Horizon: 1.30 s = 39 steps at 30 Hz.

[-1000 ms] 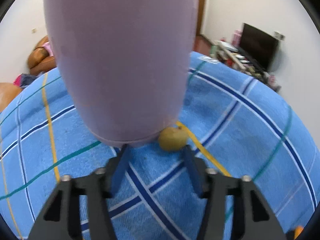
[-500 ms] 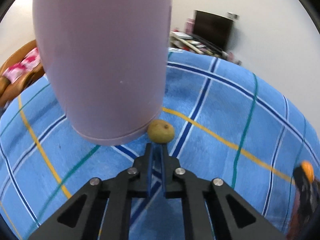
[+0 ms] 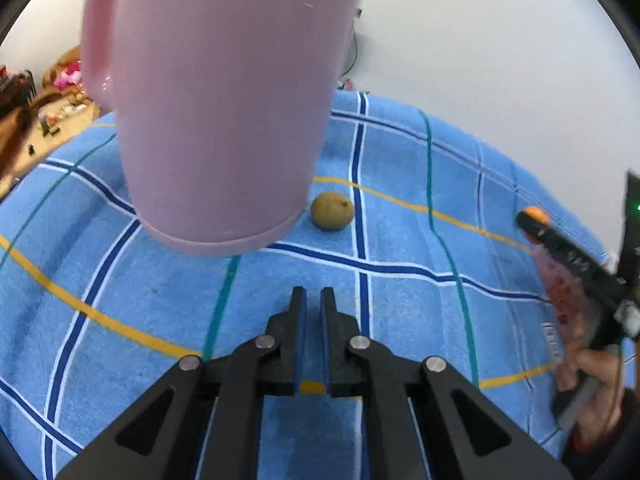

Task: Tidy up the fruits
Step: 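Grasp the small yellow-green fruit at the kettle base with the left tool while the right tool holds the orange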

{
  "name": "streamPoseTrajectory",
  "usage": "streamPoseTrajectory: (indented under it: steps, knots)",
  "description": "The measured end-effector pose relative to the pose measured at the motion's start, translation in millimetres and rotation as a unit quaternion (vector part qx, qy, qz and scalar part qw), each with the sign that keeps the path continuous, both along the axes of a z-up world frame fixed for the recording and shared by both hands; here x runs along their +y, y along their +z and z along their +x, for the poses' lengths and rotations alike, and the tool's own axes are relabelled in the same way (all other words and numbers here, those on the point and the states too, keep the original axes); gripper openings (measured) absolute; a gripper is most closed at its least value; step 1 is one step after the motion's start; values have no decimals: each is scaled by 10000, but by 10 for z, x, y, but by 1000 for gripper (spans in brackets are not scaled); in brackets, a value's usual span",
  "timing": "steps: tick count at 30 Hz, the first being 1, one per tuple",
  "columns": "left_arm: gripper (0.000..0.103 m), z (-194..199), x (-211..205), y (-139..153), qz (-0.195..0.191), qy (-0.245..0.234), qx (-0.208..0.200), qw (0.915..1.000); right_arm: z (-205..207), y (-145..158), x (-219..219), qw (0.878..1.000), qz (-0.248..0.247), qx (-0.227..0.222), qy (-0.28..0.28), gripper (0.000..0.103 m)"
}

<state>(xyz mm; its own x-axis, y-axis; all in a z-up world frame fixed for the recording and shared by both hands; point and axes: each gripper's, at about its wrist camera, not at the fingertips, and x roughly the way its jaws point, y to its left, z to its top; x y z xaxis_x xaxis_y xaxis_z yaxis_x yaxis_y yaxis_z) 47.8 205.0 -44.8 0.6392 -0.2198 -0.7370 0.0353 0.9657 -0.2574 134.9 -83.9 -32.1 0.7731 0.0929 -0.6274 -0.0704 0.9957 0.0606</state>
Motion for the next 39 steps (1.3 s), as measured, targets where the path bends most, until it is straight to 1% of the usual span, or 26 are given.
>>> streamPoseTrajectory:
  steps: [2, 3, 4, 6, 8, 11, 13, 15, 17, 19, 20, 23, 24, 25, 27, 28, 30, 31, 32, 33, 34, 35, 36, 37, 38, 39]
  knots:
    - [8, 13, 21, 43, 154, 43, -93, 9998, -5, 2, 13, 10000, -18, -7, 12, 40]
    - [8, 22, -25, 88, 317, -7, -207, 9993, -6, -1, 15, 10000, -21, -8, 15, 40]
    - [8, 49, -114, 103, 388, -80, -278, 9988, -5, -3, 17, 10000, -19, -5, 17, 40]
    - [8, 81, -250, 147, 405, -306, -361, 9981, -2, -6, 12, 10000, 0, 7, 8, 40]
    - [10, 237, -340, 149, 366, -347, -349, 9981, 9, -13, -6, 10000, 30, 29, -3, 40]
    - [13, 434, -459, 60, 347, 17, -135, 9993, 30, -16, -14, 10000, 50, 70, -6, 40]
    - [14, 533, -447, 36, 255, 492, -3, 9985, 41, -14, -13, 9999, 60, 85, 8, 40]
    - [26, 618, -451, 39, 230, 993, 110, 9947, 49, -13, -8, 9999, 74, 97, 26, 40]
    - [52, 682, -484, 60, 249, 1412, 163, 9895, 55, -18, -8, 9999, 94, 111, 38, 40]
    - [60, 739, -538, 98, 260, 1683, 140, 9853, 66, -29, -18, 9998, 127, 130, 32, 40]
    - [61, 771, -567, 108, 315, 1760, 161, 9838, 73, -33, -27, 9998, 151, 144, 27, 40]
    - [61, 878, -659, 94, 581, 2019, 321, 9772, 90, -52, -45, 9996, 220, 197, 7, 40]
    - [61, 902, -677, 90, 634, 2176, 370, 9733, 98, -58, -47, 9995, 243, 220, 6, 40]
    - [60, 944, -689, 67, 628, 2382, 464, 9681, 103, -64, -47, 9994, 251, 231, 10, 40]
    - [60, 1034, -697, 9, 536, 2845, 656, 9549, 111, -73, -46, 9993, 263, 254, 26, 40]
    - [60, 1070, -717, 12, 593, 3016, 672, 9492, 106, -73, -42, 9993, 265, 259, 34, 40]
    - [60, 1110, -766, -5, 741, 3224, 656, 9414, 107, -76, -31, 9993, 265, 269, 56, 40]
    - [57, 1136, -821, -30, 780, 3293, 603, 9391, 108, -78, -31, 9993, 264, 273, 62, 40]
    - [44, 1178, -886, -67, 839, 3366, 551, 9363, 109, -80, -28, 9992, 268, 277, 68, 40]
    - [37, 1145, -894, -81, 922, 3433, 474, 9335, 110, -84, -31, 9992, 279, 283, 71, 40]
    - [27, 1121, -878, -102, 787, 3375, 394, 9372, 112, -85, -33, 9991, 287, 288, 70, 40]
    - [27, 1093, -829, -112, 650, 3270, 347, 9421, 115, -87, -35, 9991, 298, 295, 65, 40]
    - [27, 1081, -798, -120, 605, 3062, 331, 9495, 110, -88, -36, 9991, 299, 295, 65, 40]
    - [27, 1040, -751, -123, 604, 2824, 322, 9569, 108, -90, -36, 9991, 306, 299, 60, 40]
    - [27, 1012, -702, -137, 610, 2636, 322, 9622, 102, -90, -36, 9991, 306, 301, 58, 40]
    - [27, 981, -650, -138, 629, 2322, 333, 9701, 93, -88, -36, 9991, 308, 295, 65, 40]
